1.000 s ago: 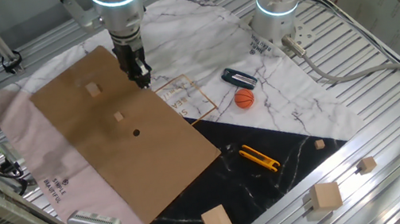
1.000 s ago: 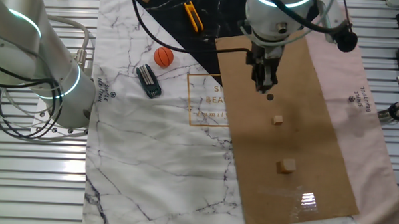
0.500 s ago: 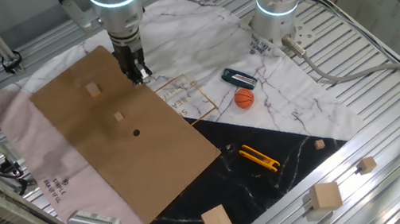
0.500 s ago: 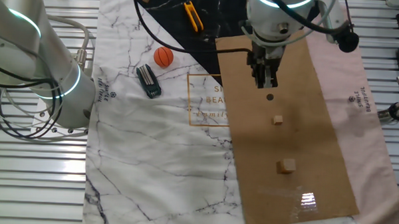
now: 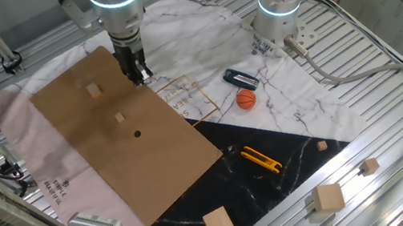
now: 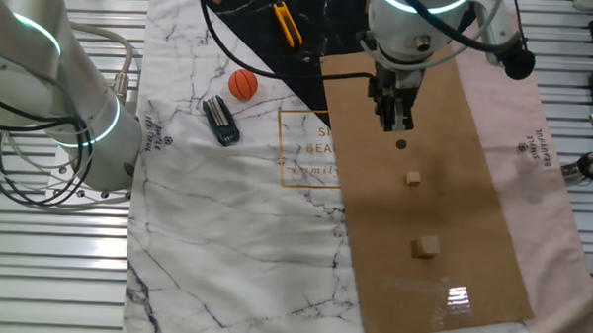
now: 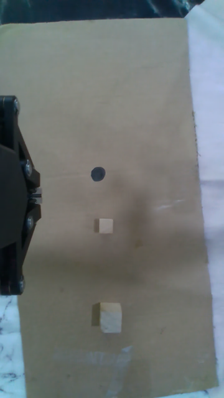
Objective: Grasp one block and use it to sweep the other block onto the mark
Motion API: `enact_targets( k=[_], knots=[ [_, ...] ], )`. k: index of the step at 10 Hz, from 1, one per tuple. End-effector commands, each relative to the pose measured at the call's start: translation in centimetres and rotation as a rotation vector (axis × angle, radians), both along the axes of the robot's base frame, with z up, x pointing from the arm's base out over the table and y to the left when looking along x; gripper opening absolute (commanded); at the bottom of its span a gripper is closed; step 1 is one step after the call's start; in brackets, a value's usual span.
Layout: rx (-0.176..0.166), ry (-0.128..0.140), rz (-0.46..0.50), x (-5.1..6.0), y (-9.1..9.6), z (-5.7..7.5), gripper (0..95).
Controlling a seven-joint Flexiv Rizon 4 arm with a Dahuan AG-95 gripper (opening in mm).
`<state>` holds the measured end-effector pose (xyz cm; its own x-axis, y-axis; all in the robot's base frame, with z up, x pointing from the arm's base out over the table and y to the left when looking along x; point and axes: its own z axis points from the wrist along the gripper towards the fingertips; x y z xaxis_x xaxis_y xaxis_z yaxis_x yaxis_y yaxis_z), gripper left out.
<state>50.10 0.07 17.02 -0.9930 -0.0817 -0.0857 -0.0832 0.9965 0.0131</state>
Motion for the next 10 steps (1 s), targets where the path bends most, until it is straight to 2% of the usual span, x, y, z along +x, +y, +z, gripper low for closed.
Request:
enact_targets(
  k=[1,10],
  knots=[
    [0.007,0.0,0.0,-0.1,-0.05,-0.01,0.0],
    [0.01,0.008,0.008,-0.06,0.0,-0.13,0.0]
  ],
)
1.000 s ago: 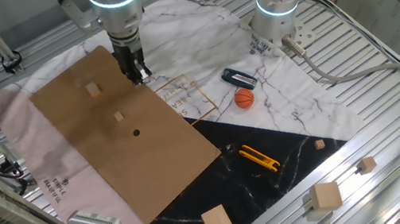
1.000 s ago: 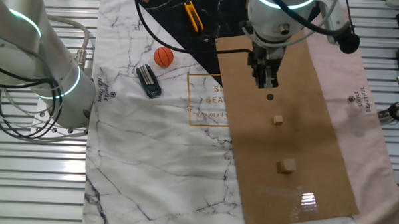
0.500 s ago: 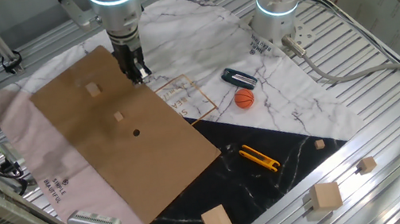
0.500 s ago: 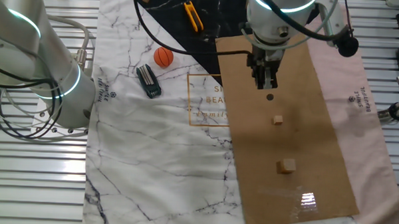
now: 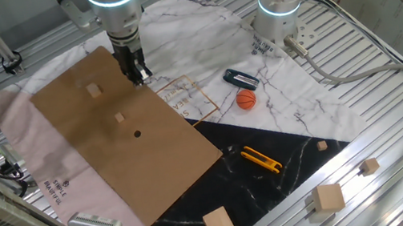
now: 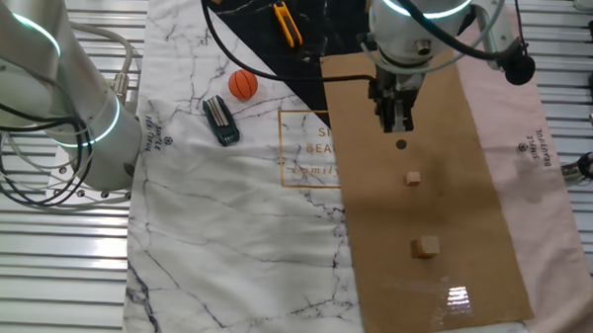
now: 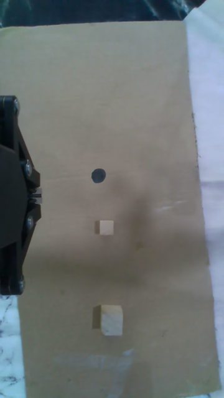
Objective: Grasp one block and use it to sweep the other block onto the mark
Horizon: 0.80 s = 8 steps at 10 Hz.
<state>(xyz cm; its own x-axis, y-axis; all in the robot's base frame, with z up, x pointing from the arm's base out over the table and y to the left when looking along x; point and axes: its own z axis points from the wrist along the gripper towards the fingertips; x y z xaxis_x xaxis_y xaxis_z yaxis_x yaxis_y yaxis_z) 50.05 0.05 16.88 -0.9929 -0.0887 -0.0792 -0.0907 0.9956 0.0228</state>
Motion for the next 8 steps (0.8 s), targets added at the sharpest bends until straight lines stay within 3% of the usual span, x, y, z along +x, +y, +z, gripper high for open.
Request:
enact_targets(
  k=[1,3,5,6,8],
  knots=[
    [0.002,0.0,0.006,0.0,0.1,0.0,0.0],
    [-0.003,0.001,0.084,-0.1,-0.6,-0.4,0.0],
    [-0.006,-0.006,0.143,0.1,-2.5,-1.2,0.0],
    [-0.02,-0.006,0.212,0.3,-5.2,-2.1,0.0],
    [-0.018,-0.008,0.255,1.3,-8.1,-3.4,0.0]
  ],
)
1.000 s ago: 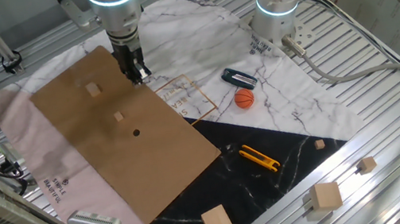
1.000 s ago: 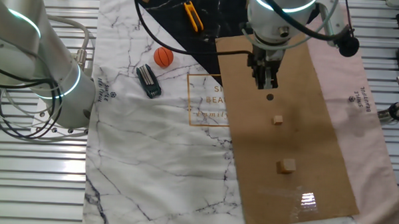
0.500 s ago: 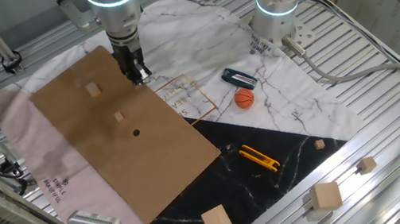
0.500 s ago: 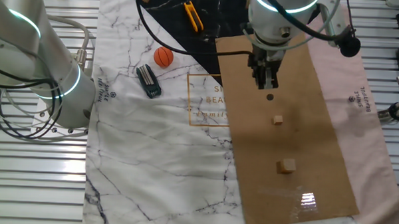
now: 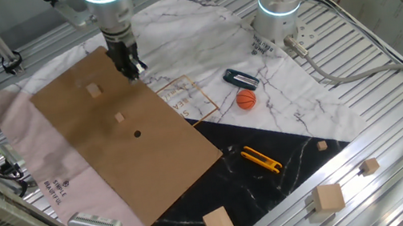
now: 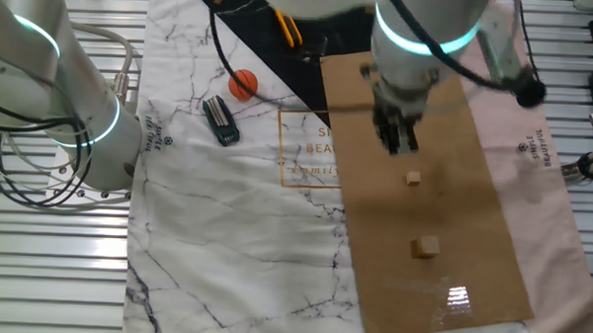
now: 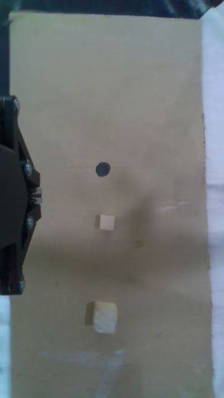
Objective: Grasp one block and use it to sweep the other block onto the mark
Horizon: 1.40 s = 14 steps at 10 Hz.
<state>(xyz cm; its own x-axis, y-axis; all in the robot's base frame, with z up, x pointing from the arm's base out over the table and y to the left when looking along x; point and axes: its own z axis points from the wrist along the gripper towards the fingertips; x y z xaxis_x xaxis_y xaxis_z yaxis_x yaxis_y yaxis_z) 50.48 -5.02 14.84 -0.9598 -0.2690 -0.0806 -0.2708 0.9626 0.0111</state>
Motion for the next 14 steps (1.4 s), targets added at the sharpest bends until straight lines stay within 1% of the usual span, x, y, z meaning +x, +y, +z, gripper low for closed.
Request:
enact_targets(
  k=[1,2,3,4,5,6,7,8,9,10,12,13,14],
  knots=[
    [-0.004,-0.005,0.086,1.1,-3.6,-1.6,0.0],
    [-0.005,-0.004,0.115,1.7,-4.4,-1.7,0.0],
    [-0.008,0.002,0.161,2.7,-5.1,-1.6,0.0],
    [-0.015,0.001,0.228,3.6,-5.5,-1.8,0.0],
    [-0.018,-0.003,0.278,4.1,-5.6,-2.1,0.0],
    [-0.033,-0.009,0.36,4.6,-5.6,-2.7,0.0],
    [-0.041,-0.013,0.462,5.0,-5.7,-3.3,0.0],
    [-0.041,-0.011,0.546,5.2,-5.7,-3.9,0.0],
    [-0.037,-0.009,0.596,5.3,-5.7,-4.4,0.0],
    [-0.054,-0.006,0.655,5.4,-5.8,-5.0,0.0],
    [-0.059,-0.01,0.679,5.5,-5.8,-5.0,0.0],
    [-0.08,-0.002,0.761,6.1,-5.8,-4.9,0.0],
    [-0.101,0.006,0.835,7.0,-5.7,-4.6,0.0]
  ],
)
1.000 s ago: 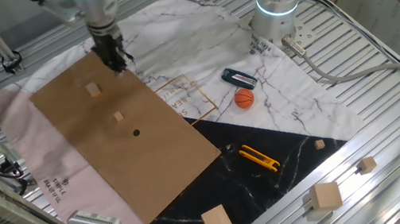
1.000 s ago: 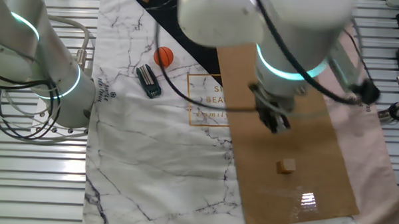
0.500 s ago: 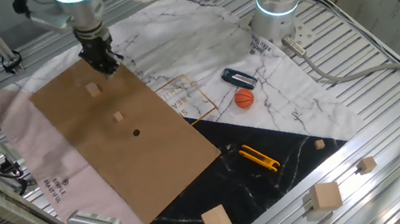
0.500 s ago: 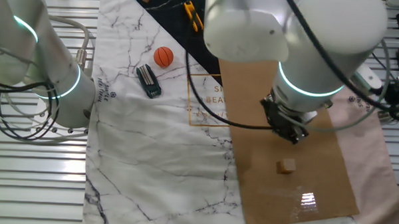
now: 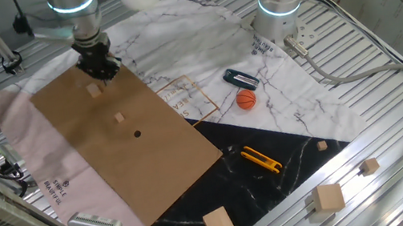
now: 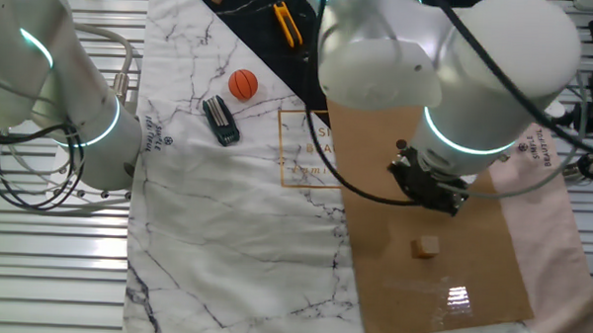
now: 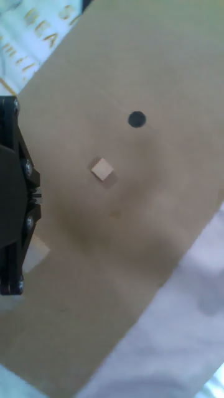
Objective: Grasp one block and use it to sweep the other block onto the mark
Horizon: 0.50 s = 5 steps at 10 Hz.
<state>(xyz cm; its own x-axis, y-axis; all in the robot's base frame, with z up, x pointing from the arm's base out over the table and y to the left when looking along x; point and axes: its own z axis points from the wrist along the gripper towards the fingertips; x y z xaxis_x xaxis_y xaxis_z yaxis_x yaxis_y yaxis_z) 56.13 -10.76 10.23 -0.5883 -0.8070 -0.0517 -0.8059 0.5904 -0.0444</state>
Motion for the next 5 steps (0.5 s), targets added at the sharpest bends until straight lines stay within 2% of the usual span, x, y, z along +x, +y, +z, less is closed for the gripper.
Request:
enact_targets(
  k=[1,5],
  knots=[
    [-0.042,0.01,0.192,1.6,-0.1,0.2,0.0],
    [-0.05,0.012,0.321,1.5,-1.9,0.3,0.0]
  ],
)
